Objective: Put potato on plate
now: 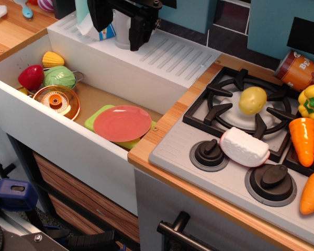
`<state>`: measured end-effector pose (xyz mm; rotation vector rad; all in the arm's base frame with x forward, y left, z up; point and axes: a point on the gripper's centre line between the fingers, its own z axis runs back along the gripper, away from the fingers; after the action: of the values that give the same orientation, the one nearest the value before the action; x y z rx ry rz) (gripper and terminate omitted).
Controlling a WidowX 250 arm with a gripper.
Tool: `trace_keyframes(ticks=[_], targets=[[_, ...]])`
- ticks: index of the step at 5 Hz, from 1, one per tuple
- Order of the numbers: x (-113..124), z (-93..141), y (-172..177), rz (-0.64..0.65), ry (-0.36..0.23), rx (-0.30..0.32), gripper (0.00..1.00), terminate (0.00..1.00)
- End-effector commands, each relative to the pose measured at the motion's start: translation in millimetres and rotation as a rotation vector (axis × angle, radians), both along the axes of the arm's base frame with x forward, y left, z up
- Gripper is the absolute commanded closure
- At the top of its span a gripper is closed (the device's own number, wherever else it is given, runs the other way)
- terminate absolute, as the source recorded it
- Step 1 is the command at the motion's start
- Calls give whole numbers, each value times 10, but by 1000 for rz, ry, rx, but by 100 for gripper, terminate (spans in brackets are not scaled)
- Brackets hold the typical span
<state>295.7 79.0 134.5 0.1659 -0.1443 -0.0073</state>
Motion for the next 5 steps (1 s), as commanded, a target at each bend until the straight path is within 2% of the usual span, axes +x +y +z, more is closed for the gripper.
trace_keyframes(ticks=[1,2,3,4,5], targets=[[0,0,0,0,0,0,0,0],[269,-92,-200,20,-5,-6,0,0],[493,34,-536,31,14,22,0,0],[715,143,-875,-11,19,19,0,0],[841,53,-1262,-10,-18,53,0,0]])
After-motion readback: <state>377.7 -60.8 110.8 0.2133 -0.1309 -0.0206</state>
